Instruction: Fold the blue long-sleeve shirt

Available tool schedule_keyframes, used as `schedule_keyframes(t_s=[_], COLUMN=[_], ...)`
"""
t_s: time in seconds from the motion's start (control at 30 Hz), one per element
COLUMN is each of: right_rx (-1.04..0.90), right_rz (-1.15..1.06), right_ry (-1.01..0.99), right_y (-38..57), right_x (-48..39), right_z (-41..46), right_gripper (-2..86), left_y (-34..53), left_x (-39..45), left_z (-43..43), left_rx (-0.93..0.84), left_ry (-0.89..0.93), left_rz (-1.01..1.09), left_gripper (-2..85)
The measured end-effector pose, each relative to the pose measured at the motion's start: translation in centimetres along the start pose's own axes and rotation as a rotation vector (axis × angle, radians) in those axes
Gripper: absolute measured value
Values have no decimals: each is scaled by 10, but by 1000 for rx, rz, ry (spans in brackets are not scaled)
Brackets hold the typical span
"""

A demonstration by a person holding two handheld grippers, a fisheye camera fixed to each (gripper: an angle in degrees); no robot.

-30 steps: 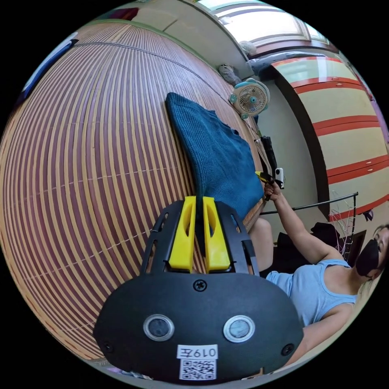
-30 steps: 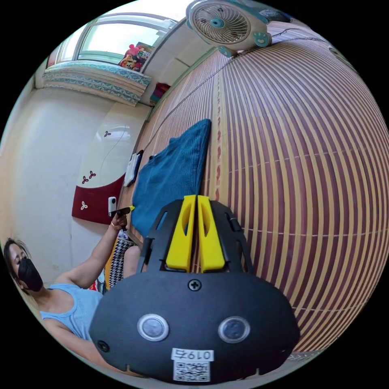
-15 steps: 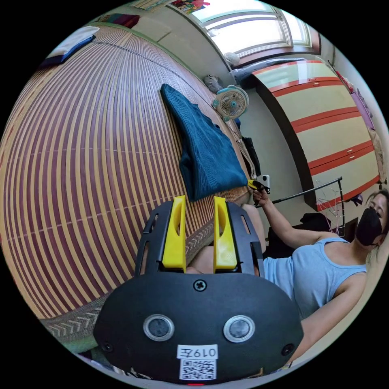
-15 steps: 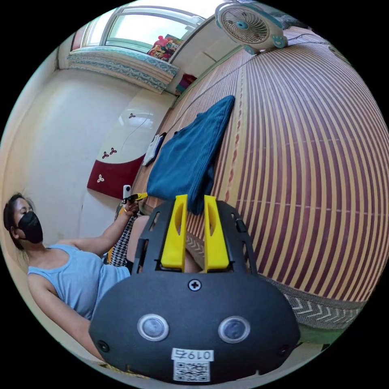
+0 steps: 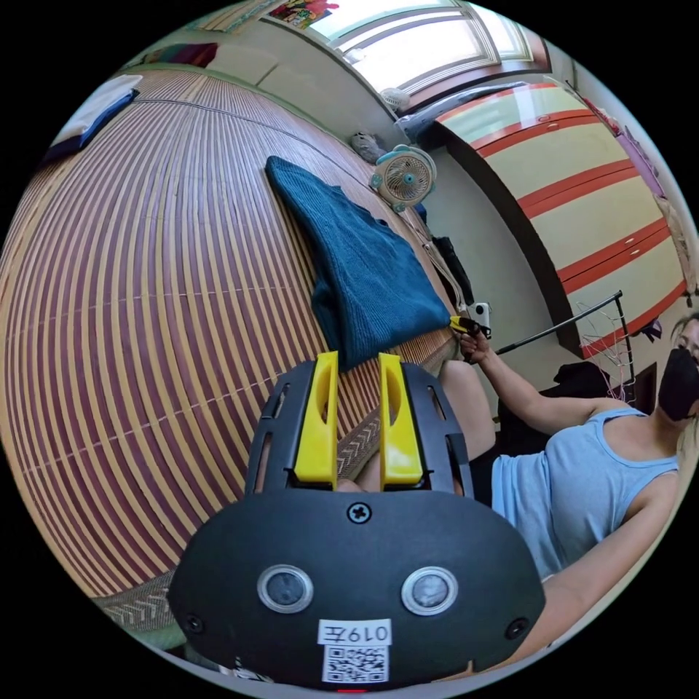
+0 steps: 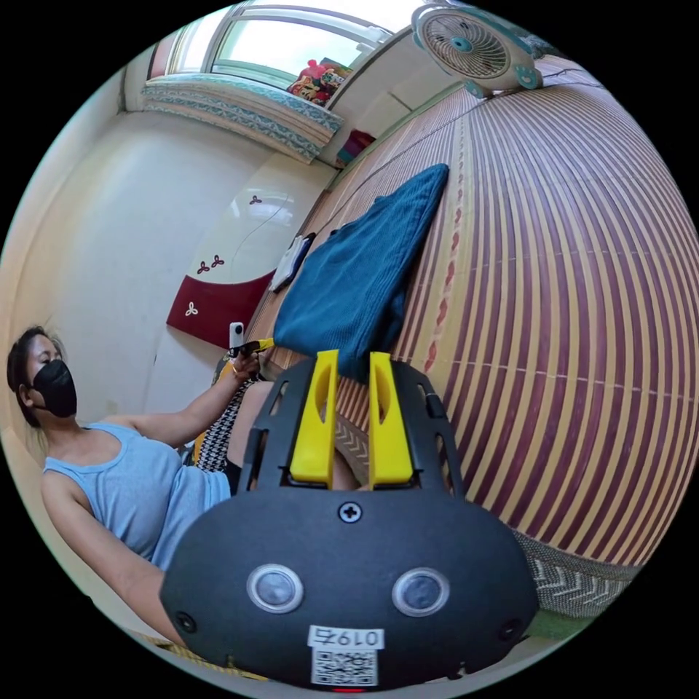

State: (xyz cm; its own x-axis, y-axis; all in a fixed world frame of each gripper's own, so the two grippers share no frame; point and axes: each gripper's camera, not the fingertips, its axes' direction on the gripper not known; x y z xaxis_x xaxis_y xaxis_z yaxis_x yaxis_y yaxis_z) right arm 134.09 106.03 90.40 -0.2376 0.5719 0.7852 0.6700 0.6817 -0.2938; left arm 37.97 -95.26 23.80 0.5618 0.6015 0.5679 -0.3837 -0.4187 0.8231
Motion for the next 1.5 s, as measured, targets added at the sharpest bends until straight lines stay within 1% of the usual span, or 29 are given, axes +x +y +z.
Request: schedule_keyframes(t_s=[0.23,0.33,0.47,0.6,0.67,0.73,0.9,1.0,1.03,1.07,1.1,1.17,1.2,1.27,1.3,1.37,1.4,1.47,1.5], right_rx=[-2,-21,-31,-67,-136,-147,-124,-101,-84,-74,-73,-40,-26,43,41,-45,-69,-155,-168], right_rz=[-8,-15,-28,-48,-49,-46,-114,-159,-182,-236,-272,-459,-515,-732,-778,-965,-1012,-1169,-1190], right_ry=[2,26,33,64,99,108,233,381,454,536,576,773,826,979,990,1064,1093,1189,1205], right_y=[14,19,26,27,30,33,61,94,109,124,131,156,163,189,194,214,221,244,248], right_x=[-24,-37,-58,-81,-95,-108,-175,-228,-252,-285,-305,-395,-418,-501,-518,-564,-572,-591,-594], right_z=[42,67,95,120,156,180,225,248,261,282,296,372,396,498,525,635,661,746,761], right_gripper=[52,19,2,0,7,19,78,79,77,73,70,62,61,64,66,96,102,116,118], left_y=[16,21,27,31,34,37,54,75,85,94,97,106,107,106,105,107,109,115,116], left_x=[22,33,45,57,66,76,115,147,162,184,197,261,278,344,358,406,416,445,450], left_z=[32,46,63,75,96,111,137,147,151,157,162,196,208,271,288,354,369,413,421], left_rx=[-2,-10,-30,-55,-124,-144,-137,-130,-114,-89,-77,-30,-27,-56,-68,-117,-125,-149,-153], left_ry=[-25,-51,-22,-6,-30,-40,-112,-217,-284,-362,-407,-581,-613,-724,-745,-855,-889,-984,-995], left_rz=[13,19,16,24,10,9,32,62,75,110,135,282,327,519,566,756,798,928,951], left_gripper=[33,22,18,16,17,17,24,39,45,52,56,71,75,90,93,103,105,108,109])
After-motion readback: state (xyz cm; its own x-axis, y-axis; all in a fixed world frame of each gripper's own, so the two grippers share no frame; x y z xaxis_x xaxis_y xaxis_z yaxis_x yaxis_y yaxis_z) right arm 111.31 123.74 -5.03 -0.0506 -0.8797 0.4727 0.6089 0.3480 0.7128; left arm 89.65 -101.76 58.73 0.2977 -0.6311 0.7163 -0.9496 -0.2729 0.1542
